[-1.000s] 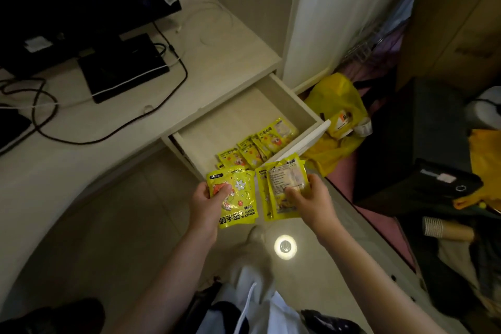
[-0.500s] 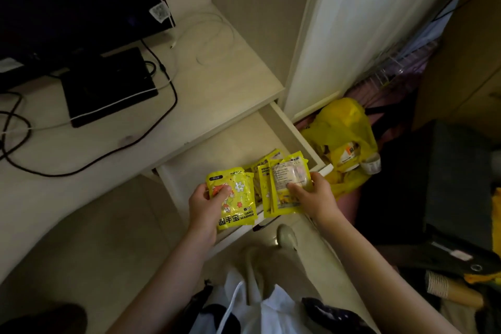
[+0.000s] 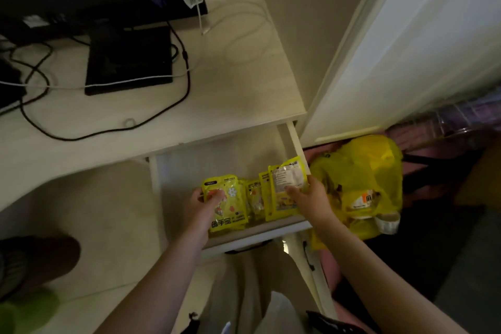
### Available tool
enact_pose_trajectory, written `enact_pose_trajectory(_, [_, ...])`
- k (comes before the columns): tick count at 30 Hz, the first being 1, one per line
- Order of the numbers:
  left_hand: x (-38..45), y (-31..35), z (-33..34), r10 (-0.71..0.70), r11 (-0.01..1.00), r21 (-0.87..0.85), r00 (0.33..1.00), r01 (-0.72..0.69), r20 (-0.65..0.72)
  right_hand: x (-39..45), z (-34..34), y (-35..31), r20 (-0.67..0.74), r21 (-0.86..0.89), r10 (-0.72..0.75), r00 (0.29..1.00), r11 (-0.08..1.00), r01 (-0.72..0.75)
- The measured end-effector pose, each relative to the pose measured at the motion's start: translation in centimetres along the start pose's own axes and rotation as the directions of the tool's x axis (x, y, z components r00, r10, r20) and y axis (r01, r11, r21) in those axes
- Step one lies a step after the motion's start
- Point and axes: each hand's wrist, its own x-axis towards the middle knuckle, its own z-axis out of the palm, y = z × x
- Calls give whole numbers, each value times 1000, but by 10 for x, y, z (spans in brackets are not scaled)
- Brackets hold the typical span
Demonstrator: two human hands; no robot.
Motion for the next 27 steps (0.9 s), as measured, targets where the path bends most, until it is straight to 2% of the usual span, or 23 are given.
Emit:
enact_pose_trajectory(5, [32,0,22,-22,1000,4,999,22,-44,42,13,-8,18,-68,11,1000,998,-10])
enact_pose_trajectory(11, [83,-6,48,-51,998,34,999,52,-12,92,39,-15,26,-139,29,999,990,-25])
enact_pose_trajectory(17, [126,-3,74,3,1000,29,1000,-3,-29,134,63,-18,1,-148,41,999,988,-41])
enact_pose_trajectory(21, [146,-13,84,-50,999,-4,998,49,-41,153,68,-11,30,-188,78,997,980,-71])
enact_pose_trajectory(27, [145,-28,88,-103,986,134,995,103,-3,155,62,8,103,-296,142,984,949,-106])
